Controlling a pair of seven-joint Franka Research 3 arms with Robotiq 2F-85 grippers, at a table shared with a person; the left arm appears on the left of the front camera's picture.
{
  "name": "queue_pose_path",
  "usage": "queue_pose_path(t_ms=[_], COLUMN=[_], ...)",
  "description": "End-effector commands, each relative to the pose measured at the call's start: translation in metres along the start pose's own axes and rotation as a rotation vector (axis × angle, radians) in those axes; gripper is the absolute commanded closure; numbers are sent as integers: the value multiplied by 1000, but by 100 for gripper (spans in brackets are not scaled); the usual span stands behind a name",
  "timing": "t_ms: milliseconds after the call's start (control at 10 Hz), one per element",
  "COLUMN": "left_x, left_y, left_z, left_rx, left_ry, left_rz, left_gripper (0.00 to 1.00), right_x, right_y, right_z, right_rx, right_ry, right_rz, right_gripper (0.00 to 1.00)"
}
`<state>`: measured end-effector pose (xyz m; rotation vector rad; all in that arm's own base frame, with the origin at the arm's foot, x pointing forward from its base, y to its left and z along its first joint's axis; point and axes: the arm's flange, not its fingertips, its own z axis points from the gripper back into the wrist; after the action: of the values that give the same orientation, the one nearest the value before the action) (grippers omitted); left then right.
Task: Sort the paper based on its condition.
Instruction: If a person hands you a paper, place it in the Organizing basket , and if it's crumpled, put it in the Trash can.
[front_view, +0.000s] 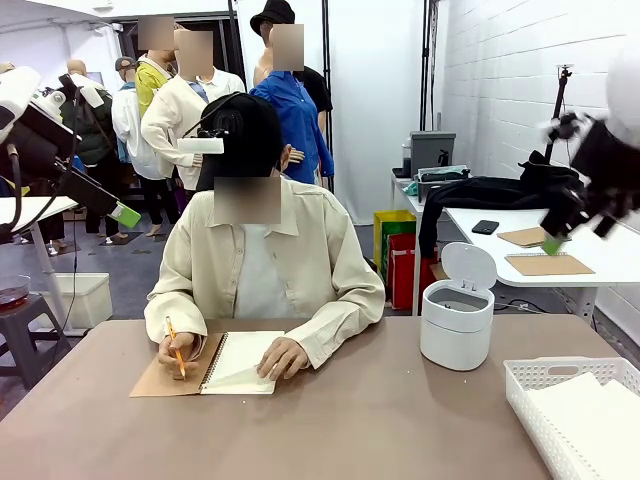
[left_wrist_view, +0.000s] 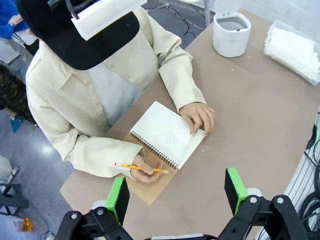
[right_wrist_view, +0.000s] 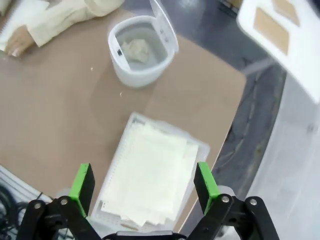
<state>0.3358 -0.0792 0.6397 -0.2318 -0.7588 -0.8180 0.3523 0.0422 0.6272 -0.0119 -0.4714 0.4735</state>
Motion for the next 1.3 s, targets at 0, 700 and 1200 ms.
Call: queue_pose_path(t_ms=[0,700,1200], left_x=[0,0,0], left_y=[0,0,0], left_z=[0,0,0], left_rx=[-3,-3,-3], left_ry=[-4,-4,-4], left_rz=[4,4,4], left_gripper=[0,0,0], right_x=[36,148,145], right_y=[-1,71,133], right_z=[4,1,-1], right_rx=[46,339,489], right_ry=[-156,-342,-287], right_rz=[131,420,451], right_gripper=[0,0,0])
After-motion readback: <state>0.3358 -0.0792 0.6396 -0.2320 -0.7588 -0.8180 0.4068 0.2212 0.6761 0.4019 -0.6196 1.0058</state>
